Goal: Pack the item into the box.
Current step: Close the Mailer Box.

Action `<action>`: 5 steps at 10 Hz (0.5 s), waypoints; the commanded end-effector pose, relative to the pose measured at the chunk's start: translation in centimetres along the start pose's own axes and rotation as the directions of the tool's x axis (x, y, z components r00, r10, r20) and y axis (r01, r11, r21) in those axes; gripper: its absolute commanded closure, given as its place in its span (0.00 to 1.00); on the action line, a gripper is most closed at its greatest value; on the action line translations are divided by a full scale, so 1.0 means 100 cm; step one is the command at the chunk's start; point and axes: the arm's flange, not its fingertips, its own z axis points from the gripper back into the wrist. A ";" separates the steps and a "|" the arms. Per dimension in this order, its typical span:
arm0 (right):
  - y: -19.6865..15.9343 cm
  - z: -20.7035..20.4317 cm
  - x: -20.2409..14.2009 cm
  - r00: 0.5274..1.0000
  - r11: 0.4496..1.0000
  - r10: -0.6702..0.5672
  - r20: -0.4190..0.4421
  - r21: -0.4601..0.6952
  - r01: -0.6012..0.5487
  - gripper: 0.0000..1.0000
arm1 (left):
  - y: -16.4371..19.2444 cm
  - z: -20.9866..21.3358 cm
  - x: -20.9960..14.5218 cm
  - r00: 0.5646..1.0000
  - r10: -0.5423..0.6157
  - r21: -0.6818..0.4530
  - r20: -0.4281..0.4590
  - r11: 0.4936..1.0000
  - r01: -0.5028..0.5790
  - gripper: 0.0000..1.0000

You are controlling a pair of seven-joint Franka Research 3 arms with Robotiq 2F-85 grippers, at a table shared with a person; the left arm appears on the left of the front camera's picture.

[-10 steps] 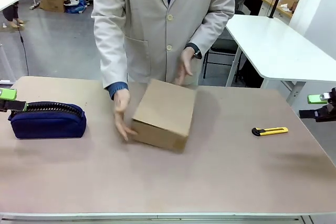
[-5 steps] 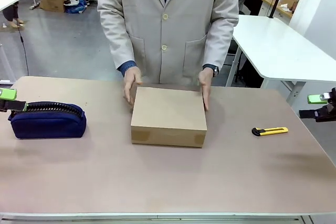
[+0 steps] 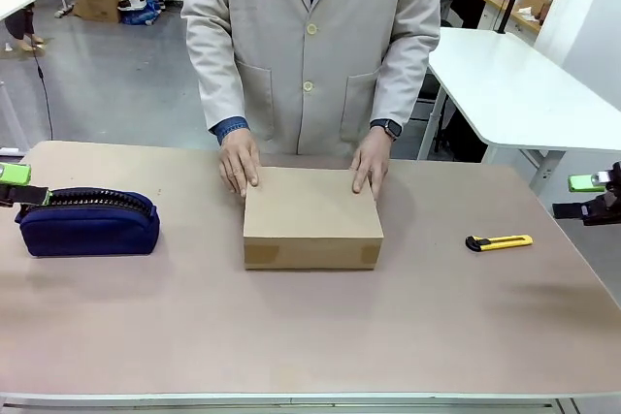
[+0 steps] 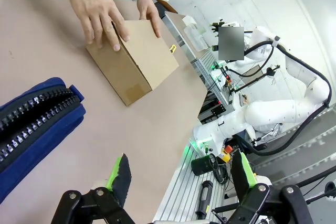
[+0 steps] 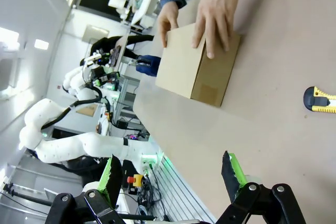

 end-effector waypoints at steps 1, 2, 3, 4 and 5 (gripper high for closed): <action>0.003 0.004 -0.004 1.000 1.000 0.002 -0.008 0.006 -0.002 0.00 | -0.003 0.001 -0.002 1.000 -0.002 0.003 -0.008 1.000 0.002 0.00; 0.003 0.004 -0.004 1.000 1.000 0.002 -0.008 0.006 -0.002 0.00 | -0.003 0.001 -0.002 1.000 -0.002 0.003 -0.008 1.000 0.002 0.00; 0.003 0.004 -0.004 1.000 1.000 0.002 -0.008 0.006 -0.002 0.00 | -0.003 0.001 -0.002 1.000 -0.002 0.003 -0.008 1.000 0.002 0.00; 0.003 0.004 -0.004 1.000 1.000 0.002 -0.008 0.006 -0.002 0.00 | -0.003 0.001 -0.002 1.000 -0.002 0.003 -0.008 1.000 0.002 0.00; 0.003 0.004 -0.004 1.000 1.000 0.002 -0.008 0.006 -0.002 0.00 | -0.003 0.001 -0.002 1.000 -0.002 0.003 -0.008 1.000 0.002 0.00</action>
